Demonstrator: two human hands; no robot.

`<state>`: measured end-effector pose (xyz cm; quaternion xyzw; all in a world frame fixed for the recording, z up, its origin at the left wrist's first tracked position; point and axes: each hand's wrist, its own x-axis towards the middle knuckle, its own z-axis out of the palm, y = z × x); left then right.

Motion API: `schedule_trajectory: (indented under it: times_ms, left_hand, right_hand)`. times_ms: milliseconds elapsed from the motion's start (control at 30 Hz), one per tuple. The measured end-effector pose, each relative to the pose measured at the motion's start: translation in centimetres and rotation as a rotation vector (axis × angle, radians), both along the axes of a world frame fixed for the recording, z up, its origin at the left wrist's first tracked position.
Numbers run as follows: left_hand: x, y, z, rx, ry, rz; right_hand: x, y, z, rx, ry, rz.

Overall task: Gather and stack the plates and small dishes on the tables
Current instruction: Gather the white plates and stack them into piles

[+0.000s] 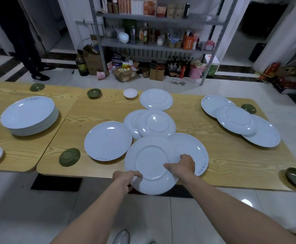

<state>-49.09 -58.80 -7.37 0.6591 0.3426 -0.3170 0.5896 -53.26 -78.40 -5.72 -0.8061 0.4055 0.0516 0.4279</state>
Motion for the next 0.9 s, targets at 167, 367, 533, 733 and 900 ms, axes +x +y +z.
schedule_trajectory:
  times_ms: [167,367,533,733,900]
  left_hand:
    - [0.5,-0.4,3.2,-0.004,-0.127,-0.049]
    - [0.7,-0.9,5.3,0.02,-0.214,-0.079]
    - [1.2,-1.1,6.4,0.034,-0.274,-0.071]
    - [2.0,-1.2,7.8,-0.07,-0.344,0.012]
    - [3.3,-2.0,9.8,-0.223,-0.381,0.112]
  right_hand:
    - [-1.0,-0.3,2.1,0.043,-0.085,-0.045]
    - [-1.4,-0.7,4.3,0.067,-0.15,-0.094]
    - [-1.2,-0.7,5.6,0.082,-0.202,-0.122]
    - [-1.1,-0.9,6.9,0.13,-0.332,-0.179]
    - [-0.9,-1.1,7.3,0.248,-0.513,-0.218]
